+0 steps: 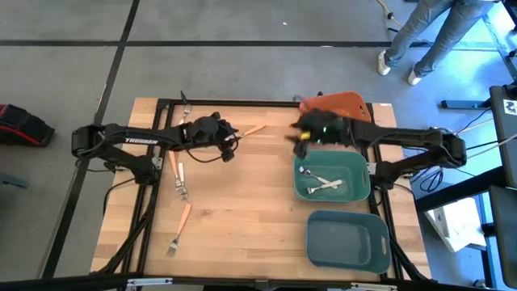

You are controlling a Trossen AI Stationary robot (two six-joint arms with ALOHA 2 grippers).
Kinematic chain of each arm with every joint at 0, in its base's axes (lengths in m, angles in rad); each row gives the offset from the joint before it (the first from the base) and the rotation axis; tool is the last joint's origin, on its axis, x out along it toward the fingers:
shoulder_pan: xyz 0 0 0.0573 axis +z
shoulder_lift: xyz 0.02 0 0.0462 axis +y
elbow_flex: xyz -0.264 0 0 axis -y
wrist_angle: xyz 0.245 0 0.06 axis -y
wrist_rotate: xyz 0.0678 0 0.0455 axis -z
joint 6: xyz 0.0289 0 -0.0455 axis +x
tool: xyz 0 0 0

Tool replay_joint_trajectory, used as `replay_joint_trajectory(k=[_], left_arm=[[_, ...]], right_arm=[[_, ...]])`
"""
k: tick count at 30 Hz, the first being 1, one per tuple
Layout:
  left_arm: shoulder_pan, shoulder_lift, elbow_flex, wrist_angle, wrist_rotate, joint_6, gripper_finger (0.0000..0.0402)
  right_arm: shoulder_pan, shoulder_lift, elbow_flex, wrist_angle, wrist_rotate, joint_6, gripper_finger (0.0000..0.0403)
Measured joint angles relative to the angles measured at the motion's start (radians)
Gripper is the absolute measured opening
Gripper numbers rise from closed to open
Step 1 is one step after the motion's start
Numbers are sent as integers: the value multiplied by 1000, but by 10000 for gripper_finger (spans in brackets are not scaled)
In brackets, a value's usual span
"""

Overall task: Sort silverware by color (type)
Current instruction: Put the orange fork into the dark blue bin

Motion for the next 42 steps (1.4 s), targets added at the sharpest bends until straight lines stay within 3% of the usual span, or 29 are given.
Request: replay_joint_trajectory(k=[6, 12, 17, 23, 34, 42], left_arm=[[88, 125, 6, 41, 64, -29, 131], [183, 282, 94, 7, 149, -49, 131], [239, 414, 214, -135, 237, -28, 131], [269, 529, 323, -230, 268, 4, 131], [277, 604, 374, -296, 299, 62, 128], [276, 606, 374, -307, 285, 83, 57]], right_arm=[[190, 89, 0, 193, -1, -92, 221], [283, 237, 0, 354, -1, -246, 220], [294, 330, 0, 423, -2, -296, 220], [291, 344, 0, 404, 1, -293, 220], [291, 344, 0, 400, 0, -291, 220], [291, 343, 0, 350, -5, -241, 220]])
